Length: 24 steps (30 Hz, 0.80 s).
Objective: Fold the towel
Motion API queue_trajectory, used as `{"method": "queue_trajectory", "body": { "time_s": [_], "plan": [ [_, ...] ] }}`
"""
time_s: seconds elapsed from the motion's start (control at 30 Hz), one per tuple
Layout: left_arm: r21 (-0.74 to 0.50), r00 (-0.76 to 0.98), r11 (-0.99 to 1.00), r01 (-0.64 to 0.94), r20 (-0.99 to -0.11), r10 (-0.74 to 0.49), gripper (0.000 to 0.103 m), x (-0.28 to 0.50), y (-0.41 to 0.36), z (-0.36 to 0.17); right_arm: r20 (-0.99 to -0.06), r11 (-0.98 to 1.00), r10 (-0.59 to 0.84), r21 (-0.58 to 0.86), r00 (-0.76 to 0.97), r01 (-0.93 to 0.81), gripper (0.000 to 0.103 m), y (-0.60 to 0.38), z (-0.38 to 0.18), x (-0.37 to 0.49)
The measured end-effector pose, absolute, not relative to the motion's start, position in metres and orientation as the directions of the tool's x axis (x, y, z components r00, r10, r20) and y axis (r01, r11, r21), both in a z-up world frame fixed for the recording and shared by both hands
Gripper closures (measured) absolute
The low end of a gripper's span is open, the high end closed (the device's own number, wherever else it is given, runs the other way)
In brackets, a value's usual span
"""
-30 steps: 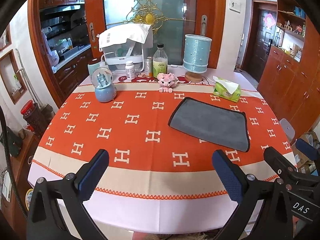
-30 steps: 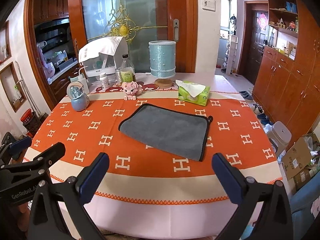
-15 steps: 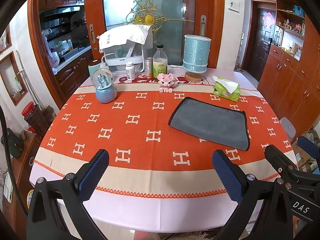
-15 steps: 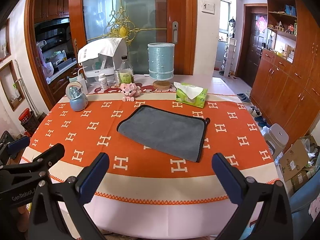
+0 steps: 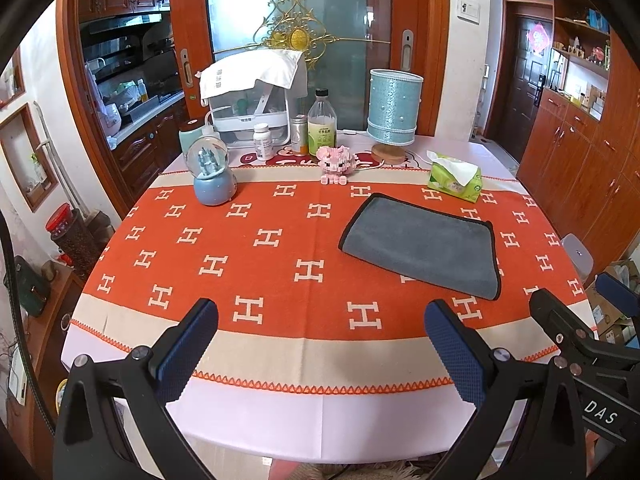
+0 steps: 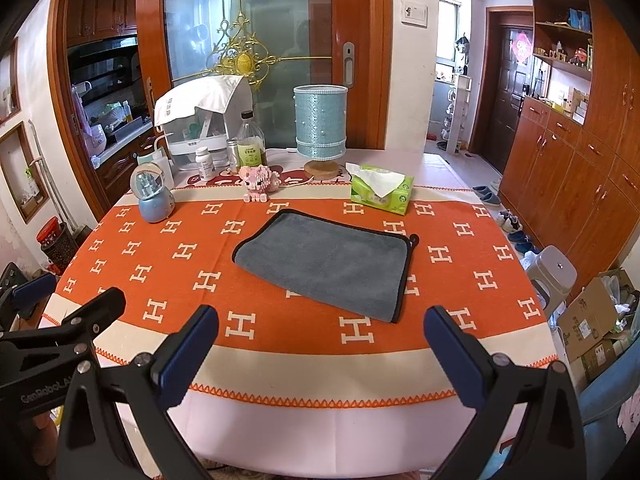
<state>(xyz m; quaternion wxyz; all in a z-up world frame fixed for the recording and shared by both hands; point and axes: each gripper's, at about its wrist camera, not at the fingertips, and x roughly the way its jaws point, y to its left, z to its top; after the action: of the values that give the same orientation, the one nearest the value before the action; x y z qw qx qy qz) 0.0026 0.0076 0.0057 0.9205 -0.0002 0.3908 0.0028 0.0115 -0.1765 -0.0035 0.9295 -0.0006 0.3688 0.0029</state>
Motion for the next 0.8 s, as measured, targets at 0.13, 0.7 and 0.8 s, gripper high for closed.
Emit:
{"method": "queue_trajectory", "body": {
  "time_s": [0.13,0.7,0.8],
  "plan": [
    [0.003,0.694,1.0,-0.006,-0.72,0.006,0.001,0.0024,0.0075,0.0056,-0.684,1.0,0.004,-0.001,0.729,-0.005,0.0,-0.1768,-0.004,0.0116],
    [0.007,0.692,1.0,-0.004,-0.722,0.008,0.001,0.0003,0.009,0.0061,-0.685,1.0,0.002,0.0,0.729,-0.003,0.0,-0.1799,-0.0044,0.0114],
    [0.006,0.693,1.0,-0.004,-0.721,0.007,0.001,-0.0001,0.0085,0.0064,-0.686,1.0,0.001,0.0,0.728,-0.001,0.0,-0.1819,-0.0051,0.0115]
  ]
}}
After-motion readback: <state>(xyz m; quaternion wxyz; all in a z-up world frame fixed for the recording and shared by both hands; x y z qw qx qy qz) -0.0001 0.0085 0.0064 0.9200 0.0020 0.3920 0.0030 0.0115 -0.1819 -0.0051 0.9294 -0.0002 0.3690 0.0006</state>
